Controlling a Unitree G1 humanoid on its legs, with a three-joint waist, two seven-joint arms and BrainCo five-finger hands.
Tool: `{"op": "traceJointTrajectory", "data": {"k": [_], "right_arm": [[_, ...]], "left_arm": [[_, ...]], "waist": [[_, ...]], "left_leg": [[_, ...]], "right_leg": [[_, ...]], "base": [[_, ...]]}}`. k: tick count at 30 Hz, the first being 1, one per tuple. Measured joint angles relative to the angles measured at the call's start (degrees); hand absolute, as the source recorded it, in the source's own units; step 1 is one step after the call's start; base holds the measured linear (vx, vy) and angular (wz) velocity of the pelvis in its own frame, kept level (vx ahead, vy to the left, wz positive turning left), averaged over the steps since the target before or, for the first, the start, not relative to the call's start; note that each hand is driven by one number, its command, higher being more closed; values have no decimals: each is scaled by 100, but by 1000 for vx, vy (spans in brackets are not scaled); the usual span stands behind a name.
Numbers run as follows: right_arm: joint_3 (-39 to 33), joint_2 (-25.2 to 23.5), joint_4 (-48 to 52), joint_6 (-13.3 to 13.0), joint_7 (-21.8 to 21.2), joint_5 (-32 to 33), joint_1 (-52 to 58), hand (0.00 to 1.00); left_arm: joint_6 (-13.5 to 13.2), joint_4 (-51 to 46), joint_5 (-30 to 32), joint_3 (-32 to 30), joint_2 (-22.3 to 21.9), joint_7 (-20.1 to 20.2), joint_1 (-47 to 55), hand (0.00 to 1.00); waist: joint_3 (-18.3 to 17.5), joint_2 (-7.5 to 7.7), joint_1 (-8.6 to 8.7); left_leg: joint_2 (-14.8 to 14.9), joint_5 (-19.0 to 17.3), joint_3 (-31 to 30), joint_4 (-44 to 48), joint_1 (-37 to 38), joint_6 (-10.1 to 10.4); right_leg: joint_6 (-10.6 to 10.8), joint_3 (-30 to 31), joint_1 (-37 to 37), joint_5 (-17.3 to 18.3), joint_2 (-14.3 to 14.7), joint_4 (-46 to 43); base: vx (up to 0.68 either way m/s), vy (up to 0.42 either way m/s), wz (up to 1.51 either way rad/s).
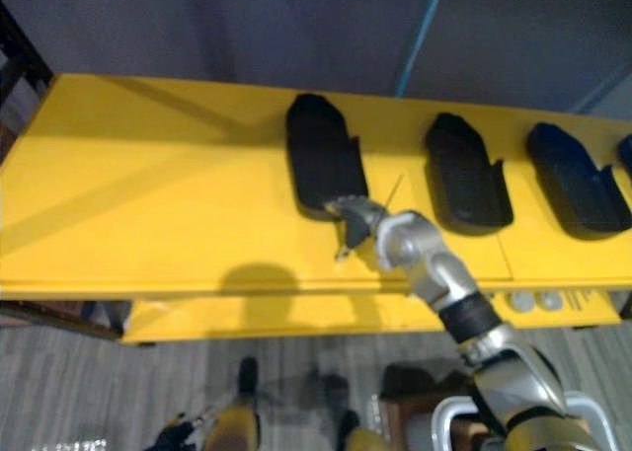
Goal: Walk over and take plastic housings, then place them on the shelf
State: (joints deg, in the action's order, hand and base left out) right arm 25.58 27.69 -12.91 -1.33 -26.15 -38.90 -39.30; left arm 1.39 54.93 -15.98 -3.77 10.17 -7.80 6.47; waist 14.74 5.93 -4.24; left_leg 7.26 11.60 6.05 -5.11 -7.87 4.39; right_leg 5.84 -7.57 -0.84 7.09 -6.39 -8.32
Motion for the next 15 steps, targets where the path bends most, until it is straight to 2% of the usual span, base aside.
{"op": "traceJointTrajectory", "data": {"k": [7, 12, 15], "right_arm": [[159, -22, 145, -32, -6, 307, -2, 0], [270, -72, 364, -116, -28, 663, 2, 0], [295, -99, 508, -115, -187, 673, 5, 0]], "left_arm": [[1, 1, 2, -7, 3, -2, -27, 0], [0, 0, 5, -17, 60, 0, -73, 0], [0, 0, 4, -59, 55, 0, -87, 0]], "waist": [[10, 19, -9], [90, 110, -5], [102, 131, -11]], "left_leg": [[14, -3, 65, 0, -2, 2], [15, -4, 76, 1, 1, -2], [7, -4, 76, 1, 2, -3]], "right_leg": [[-22, 72, 60, 25, 2, -28], [22, 100, 70, 0, 2, -36], [22, 101, 70, -1, -7, -43]], "base": [[2, 1, -4], [5, 0, -2], [0, 0, 0]]}}
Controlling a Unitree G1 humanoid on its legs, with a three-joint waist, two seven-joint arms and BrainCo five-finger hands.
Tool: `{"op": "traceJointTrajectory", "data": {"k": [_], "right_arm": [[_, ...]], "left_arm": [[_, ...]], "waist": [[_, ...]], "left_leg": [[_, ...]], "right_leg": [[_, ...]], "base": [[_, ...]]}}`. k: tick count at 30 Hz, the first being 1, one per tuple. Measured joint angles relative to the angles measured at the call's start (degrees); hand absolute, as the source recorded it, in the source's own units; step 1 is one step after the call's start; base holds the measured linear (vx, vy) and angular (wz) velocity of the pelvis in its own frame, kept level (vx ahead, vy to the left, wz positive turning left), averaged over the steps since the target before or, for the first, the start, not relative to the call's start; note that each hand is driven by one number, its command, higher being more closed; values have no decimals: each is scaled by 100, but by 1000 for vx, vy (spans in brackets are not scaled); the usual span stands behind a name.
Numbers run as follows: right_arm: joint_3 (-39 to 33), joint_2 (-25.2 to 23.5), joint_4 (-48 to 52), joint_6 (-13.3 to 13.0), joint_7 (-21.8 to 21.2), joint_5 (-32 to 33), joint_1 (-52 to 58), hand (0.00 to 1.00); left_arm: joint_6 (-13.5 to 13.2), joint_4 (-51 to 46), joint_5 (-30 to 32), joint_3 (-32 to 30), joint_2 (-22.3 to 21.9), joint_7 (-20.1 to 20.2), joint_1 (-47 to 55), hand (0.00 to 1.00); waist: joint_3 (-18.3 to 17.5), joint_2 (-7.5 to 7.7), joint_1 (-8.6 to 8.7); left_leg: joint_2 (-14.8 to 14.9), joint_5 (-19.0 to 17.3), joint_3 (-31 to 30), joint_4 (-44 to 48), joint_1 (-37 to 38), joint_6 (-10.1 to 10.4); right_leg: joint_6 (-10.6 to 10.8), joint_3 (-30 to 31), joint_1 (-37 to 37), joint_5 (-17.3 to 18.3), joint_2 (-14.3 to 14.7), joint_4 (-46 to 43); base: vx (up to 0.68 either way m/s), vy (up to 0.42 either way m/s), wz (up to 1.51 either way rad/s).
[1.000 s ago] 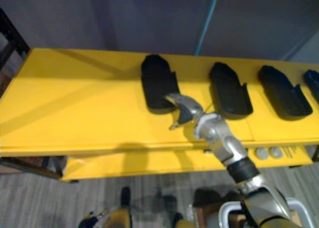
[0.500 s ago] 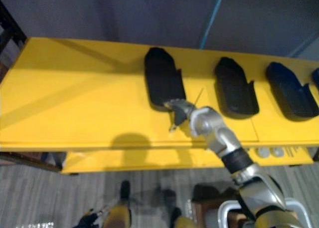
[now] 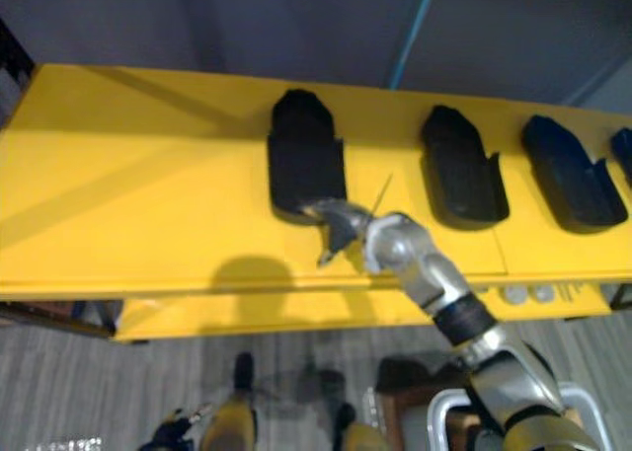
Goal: Walk over and take plastic housings, then place them on the shelf
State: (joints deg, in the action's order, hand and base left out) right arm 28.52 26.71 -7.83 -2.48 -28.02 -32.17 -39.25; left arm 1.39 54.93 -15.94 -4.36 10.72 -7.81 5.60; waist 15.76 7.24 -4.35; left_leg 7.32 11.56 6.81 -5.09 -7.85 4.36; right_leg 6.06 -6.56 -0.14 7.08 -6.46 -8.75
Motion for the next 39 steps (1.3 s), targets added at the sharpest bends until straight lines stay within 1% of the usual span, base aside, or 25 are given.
{"op": "traceJointTrajectory", "data": {"k": [4, 8, 12, 18, 20, 24, 29, 34, 39], "right_arm": [[195, -15, 194, 3, -94, -6, 24, 0], [206, -52, 276, 5, -195, -13, 60, 0], [207, -54, 297, 5, -203, -22, 66, 0], [207, -54, 357, 21, -208, -85, 106, 0], [206, -55, 471, 95, -187, -237, 191, 0], [206, -55, 487, 143, -134, -381, 240, 0], [196, -56, 341, 181, 283, -690, 288, 0], [148, -55, 195, 196, 705, -685, 295, 0], [-312, -55, 198, 33, 1589, -639, 293, 0]], "left_arm": [[1, 1, 1, -2, 0, -2, 1, 0], [0, 1, 1, -5, 0, -4, 0, 0], [1, 1, 1, -13, 13, -15, 0, 0], [1, 1, 2, -14, 12, -60, -1, 0], [0, 1, 2, -14, 12, -62, -3, 0], [0, 4, 1, -13, 12, -61, -3, 0], [-3, 4, -2, -12, 12, -77, -3, 0], [-4, 14, -176, -11, 12, -93, 13, 0], [-22, 14, -178, -12, 12, -92, 19, 0]], "waist": [[0, 0, 2], [1, 3, -1], [19, 40, -2], [24, 49, -3], [24, 51, -8], [24, 53, -10], [25, 60, -18], [21, 70, -21], [11, 83, -19]], "left_leg": [[6, 0, 0, -1, 13, 0], [4, -2, 0, -1, 19, 3], [6, 1, 4, -1, 31, 0], [5, 2, 12, -1, 50, -2], [5, 2, 16, -2, 55, -2], [6, 2, 24, -2, 77, -2], [2, 2, 21, -3, 78, -2], [-1, 2, 15, -4, 72, -1], [-10, 1, -1, -5, 72, -2]], "right_leg": [[-1, 5, -1, 2, 5, -17], [-35, 10, 0, 23, 4, -28], [-36, 17, -3, 26, 4, -38], [-1, 24, -13, 5, 2, -41], [0, 28, -15, 5, 1, -41], [1, 38, -26, 4, 0, -46], [1, 37, -28, 4, -5, -42], [5, 29, -44, 2, -6, 45], [58, 1, -106, -34, -9, 133]], "base": [[0, 0, 0], [0, 0, 0], [0, 0, 0], [0, 0, 0], [0, 0, 0], [0, 0, 0], [0, 0, 0], [0, 0, 0], [11, -3, 1]]}}
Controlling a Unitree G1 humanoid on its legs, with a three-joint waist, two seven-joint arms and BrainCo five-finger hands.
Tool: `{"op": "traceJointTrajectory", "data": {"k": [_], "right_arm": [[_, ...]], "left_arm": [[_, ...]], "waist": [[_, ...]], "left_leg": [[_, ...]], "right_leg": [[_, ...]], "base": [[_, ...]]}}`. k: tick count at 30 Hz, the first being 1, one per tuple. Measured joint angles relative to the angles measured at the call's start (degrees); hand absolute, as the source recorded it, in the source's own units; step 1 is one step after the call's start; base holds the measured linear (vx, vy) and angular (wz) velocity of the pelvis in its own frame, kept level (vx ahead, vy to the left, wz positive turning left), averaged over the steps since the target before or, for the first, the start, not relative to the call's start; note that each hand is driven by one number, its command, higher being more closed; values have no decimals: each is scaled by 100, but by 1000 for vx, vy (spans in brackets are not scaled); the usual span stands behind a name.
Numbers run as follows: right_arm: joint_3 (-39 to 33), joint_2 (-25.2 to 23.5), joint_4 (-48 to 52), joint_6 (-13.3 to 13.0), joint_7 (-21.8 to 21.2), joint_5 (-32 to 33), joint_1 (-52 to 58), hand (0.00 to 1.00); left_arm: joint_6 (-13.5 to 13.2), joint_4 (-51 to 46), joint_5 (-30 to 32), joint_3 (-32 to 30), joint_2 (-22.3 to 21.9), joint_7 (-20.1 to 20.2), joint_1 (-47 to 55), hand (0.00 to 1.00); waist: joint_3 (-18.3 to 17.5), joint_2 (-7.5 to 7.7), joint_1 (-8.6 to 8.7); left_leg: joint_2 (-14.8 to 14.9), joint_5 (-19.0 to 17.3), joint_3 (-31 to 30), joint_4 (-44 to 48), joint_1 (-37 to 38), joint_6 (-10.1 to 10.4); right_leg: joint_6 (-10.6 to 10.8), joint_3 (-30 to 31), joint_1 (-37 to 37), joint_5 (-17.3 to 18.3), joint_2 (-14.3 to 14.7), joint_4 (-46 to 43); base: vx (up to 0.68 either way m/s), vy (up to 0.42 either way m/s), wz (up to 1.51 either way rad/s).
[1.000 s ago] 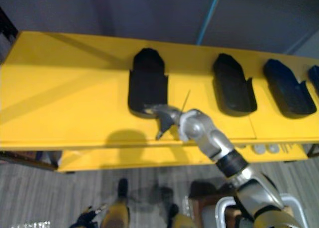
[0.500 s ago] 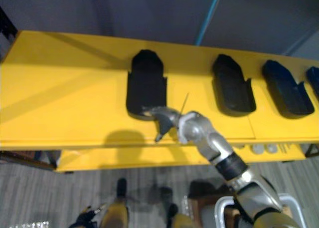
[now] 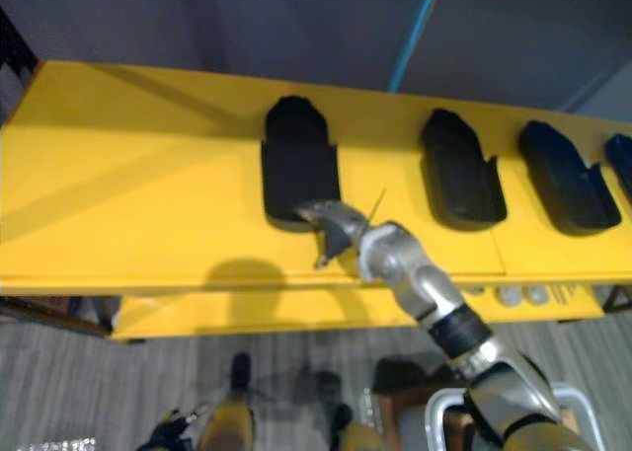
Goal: Walk over and take plastic housings, then place them on the shelf
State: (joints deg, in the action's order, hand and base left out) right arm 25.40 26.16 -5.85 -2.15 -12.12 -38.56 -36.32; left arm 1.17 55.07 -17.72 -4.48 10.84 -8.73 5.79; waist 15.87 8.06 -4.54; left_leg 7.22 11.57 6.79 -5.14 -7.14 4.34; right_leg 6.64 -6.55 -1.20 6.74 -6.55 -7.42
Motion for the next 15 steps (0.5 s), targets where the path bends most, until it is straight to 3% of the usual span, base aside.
{"op": "traceJointTrajectory", "data": {"k": [2, 5, 10, 13, 15], "right_arm": [[-241, 0, 14, -145, 419, 249, -7, 0], [-391, 0, 126, -267, 585, 507, -8, 0], [-466, 17, 561, -324, 561, 841, 10, 0], [-863, 49, 1078, -308, 490, 1222, 113, 0], [-1289, 124, 1590, -211, 410, 1888, 328, 0]], "left_arm": [[-45, 1, 2, -2, 0, 4, 20, 0], [-128, 8, 23, -41, -4, 16, 65, 0], [-147, 27, 61, -114, -16, 35, 177, 0], [-114, 44, 85, -165, -24, 49, 196, 0], [-87, 186, 89, -179, -26, 53, 204, 0]], "waist": [[-10, 12, 15], [-43, 33, 63], [-268, 40, 192], [-366, 27, 234], [-596, 23, 274]], "left_leg": [[-6, 10, -9, -2, 7, 19], [-19, 12, -19, -3, 11, 22], [-32, 9, -21, -6, 30, 27], [-15, -37, -2, -8, 129, 51], [14, -68, 55, -9, 166, 48]], "right_leg": [[10, -21, -57, -37, -1, 57], [23, -55, -109, -70, -13, 145], [27, -62, -167, -94, -24, 223], [20, -38, -242, -98, -12, 241], [-4, 45, -247, -128, 13, 289]], "base": [[33, -7, 3], [32, -5, 3], [6, -1, 0], [-16, -6, -6], [0, -3, -15]]}}
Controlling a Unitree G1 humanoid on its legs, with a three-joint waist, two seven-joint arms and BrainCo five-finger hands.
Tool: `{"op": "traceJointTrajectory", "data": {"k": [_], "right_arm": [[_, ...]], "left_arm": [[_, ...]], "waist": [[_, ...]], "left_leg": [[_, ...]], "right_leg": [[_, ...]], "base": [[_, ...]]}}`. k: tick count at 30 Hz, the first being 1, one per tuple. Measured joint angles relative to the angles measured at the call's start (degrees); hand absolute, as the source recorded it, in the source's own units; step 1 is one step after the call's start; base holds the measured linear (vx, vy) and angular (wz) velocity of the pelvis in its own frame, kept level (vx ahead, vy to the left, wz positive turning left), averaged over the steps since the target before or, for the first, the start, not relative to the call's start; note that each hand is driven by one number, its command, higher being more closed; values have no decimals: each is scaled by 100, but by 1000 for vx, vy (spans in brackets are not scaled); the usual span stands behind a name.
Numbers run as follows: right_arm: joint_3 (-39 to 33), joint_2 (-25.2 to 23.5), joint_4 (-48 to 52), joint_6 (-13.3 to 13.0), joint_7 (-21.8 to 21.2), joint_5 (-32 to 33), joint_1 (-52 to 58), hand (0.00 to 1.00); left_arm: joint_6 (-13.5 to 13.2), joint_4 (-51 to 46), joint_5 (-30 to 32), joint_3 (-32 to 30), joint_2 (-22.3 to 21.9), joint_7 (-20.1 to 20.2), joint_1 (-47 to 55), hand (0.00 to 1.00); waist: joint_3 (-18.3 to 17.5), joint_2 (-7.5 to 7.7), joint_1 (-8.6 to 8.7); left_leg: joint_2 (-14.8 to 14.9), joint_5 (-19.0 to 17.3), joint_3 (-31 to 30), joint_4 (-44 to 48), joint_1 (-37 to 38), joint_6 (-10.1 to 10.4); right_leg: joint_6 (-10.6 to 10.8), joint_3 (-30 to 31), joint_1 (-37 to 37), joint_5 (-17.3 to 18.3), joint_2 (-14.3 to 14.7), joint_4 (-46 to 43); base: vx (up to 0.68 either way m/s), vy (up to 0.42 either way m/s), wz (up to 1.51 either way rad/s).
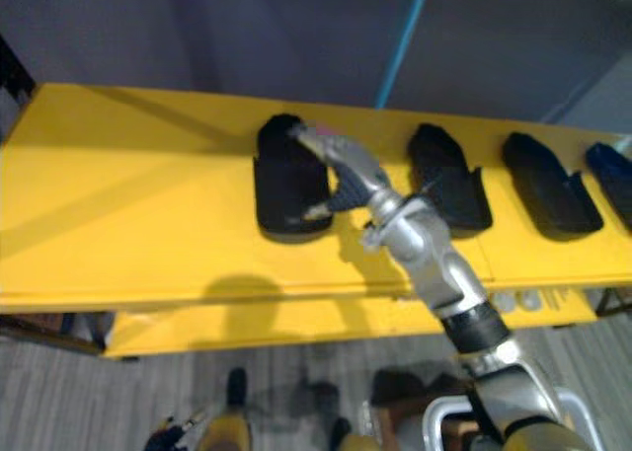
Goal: Walk over and take plastic housings, then place them on the shelf
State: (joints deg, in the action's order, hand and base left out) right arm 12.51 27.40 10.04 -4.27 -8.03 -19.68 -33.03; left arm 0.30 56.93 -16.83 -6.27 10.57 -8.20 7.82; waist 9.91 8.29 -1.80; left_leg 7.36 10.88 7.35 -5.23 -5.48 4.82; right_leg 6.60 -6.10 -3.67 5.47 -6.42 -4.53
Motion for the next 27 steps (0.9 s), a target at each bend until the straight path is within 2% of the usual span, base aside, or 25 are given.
{"op": "traceJointTrajectory", "data": {"k": [3, 4, 6, 7, 9, 12, 14, 18, 23, 25, 27], "right_arm": [[-563, 212, 453, 117, -117, 926, 289, 0], [-698, 253, 523, 141, -126, 1065, 366, 0], [-1307, 340, 701, 182, -122, 1572, 733, 0], [-1464, 360, 735, 182, -105, 1672, 840, 0], [-2059, 375, 750, 171, 157, 2045, 1273, 0], [-2679, 268, 720, 52, 593, 2372, 1852, 0], [-3185, -120, 645, -134, 954, 2768, 2392, 0], [-3453, -818, 234, -422, 1332, 3138, 3104, 0], [-3416, -1796, -1275, -451, 1874, 3381, 3737, 0], [-3357, -2035, -1683, -546, 2064, 3553, 3865, 0], [-3266, -2400, -2059, -809, 2351, 3563, 4118, 0]], "left_arm": [[79, 58, 171, -63, -11, 16, 28, 0], [94, 58, 180, -106, -22, 37, 27, 0], [100, 114, 190, -222, -41, 50, 29, 0], [98, 145, 191, -223, -46, 50, 27, 0], [93, 267, 187, -255, -72, 51, 23, 0], [46, 269, 161, -260, -94, 51, 26, 0], [-29, 269, 151, -260, -104, 51, 112, 0], [-70, 268, 146, -269, -181, 46, 150, 0], [-136, 237, 80, -402, -334, 33, 109, 0], [-131, 238, -6, -416, -383, 27, 114, 0], [-131, 238, -80, -427, -469, 25, 135, 0]], "waist": [[-136, -30, 136], [-152, -38, 137], [-293, -101, 277], [-324, -126, 291], [-434, -186, 429], [-479, -216, 467], [-517, -244, 601], [-543, -282, 749], [-585, -394, 761], [-565, -441, 762], [-597, -535, 758]], "left_leg": [[51, -35, 132, -1, 129, 29], [73, -53, 161, -1, 160, 54], [123, -51, 255, -2, 166, 59], [132, -51, 277, -2, 169, 59], [170, -52, 403, -2, 183, 63], [198, -71, 478, -2, 250, 89], [211, -71, 523, -2, 262, 97], [201, -102, 610, -2, 346, 133], [172, -165, 721, -2, 384, 125], [155, -172, 735, -2, 442, 134], [129, -206, 747, -2, 476, 140]], "right_leg": [[-45, 119, -39, 15, 35, 26], [-49, 168, -38, 15, 46, 29], [-78, 240, -10, -10, 86, 60], [-82, 280, 8, -16, 94, 59], [-103, 372, 60, -47, 114, 76], [-106, 482, 61, -68, 131, 91], [-107, 497, 69, -68, 137, 96], [-86, 591, 46, -58, 127, 98], [-71, 609, 36, -49, 81, 113], [-62, 609, -21, -43, 59, 124], [-47, 606, -56, -24, 26, 140]], "base": [[-20, -4, -21], [-28, -10, -33], [-42, -7, -22], [-25, -3, -23], [-12, 4, -24], [0, -6, -21], [21, -7, -8], [14, 0, -13], [20, 8, -4], [33, 5, -3], [47, 3, -1]]}}
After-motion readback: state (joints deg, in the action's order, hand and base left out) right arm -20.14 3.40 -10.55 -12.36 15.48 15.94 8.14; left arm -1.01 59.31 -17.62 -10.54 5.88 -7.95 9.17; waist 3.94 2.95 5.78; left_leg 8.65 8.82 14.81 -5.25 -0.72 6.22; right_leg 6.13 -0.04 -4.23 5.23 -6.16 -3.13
